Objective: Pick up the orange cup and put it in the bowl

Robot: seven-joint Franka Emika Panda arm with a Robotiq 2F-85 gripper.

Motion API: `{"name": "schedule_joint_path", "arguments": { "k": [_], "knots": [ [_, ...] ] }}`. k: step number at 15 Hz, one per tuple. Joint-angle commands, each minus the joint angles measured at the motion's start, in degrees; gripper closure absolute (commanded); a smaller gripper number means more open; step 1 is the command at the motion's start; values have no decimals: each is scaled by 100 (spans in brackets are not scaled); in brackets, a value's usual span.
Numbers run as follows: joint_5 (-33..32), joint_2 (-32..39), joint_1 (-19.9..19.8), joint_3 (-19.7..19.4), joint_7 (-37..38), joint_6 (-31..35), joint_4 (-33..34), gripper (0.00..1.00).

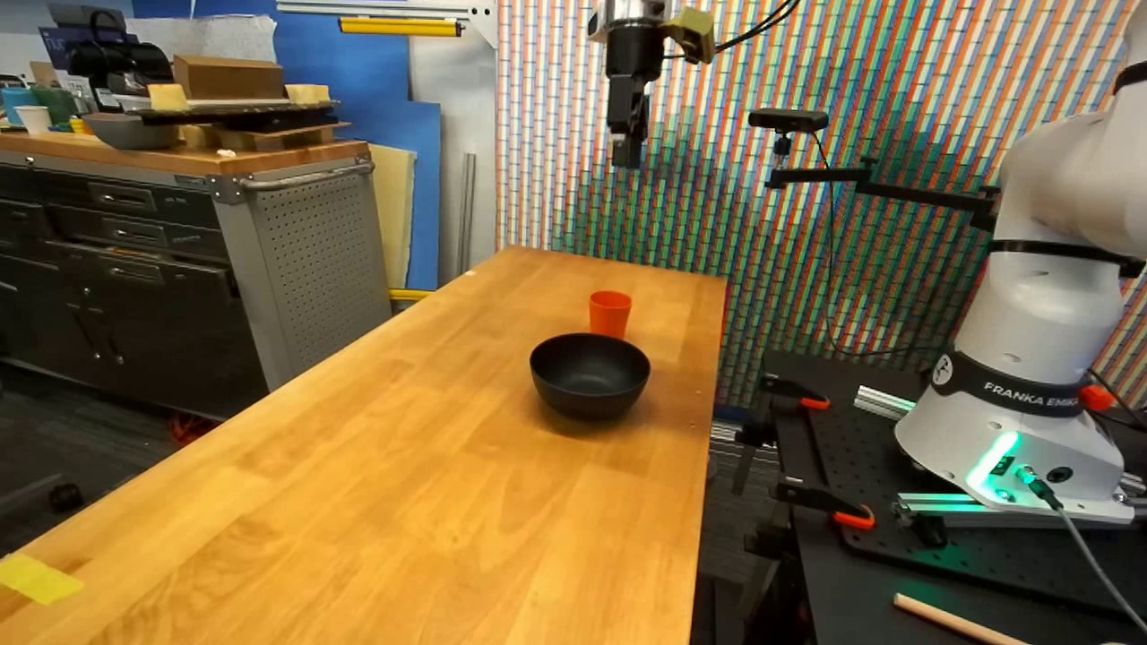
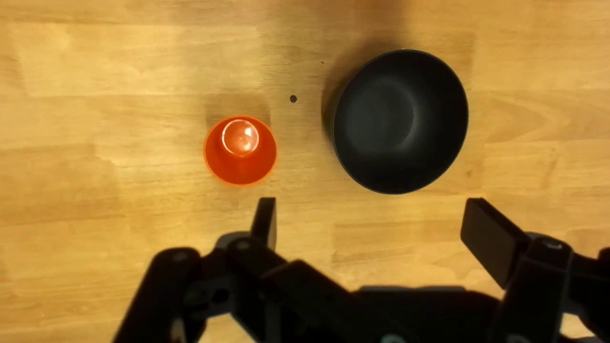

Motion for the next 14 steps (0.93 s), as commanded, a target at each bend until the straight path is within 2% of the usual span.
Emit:
{"name": "schedule_joint_path", "arguments": {
  "k": [1, 3, 8, 14],
  "knots": [
    [-239, 1372, -243, 329, 943, -151, 1137, 0],
    [-396, 1922, -306, 387, 1366, -168, 1550, 0],
    [-487, 2822, -527, 387, 1739, -91, 2235, 0],
    [-349, 3274, -797, 477, 1576, -326, 2262, 0]
  ]
}}
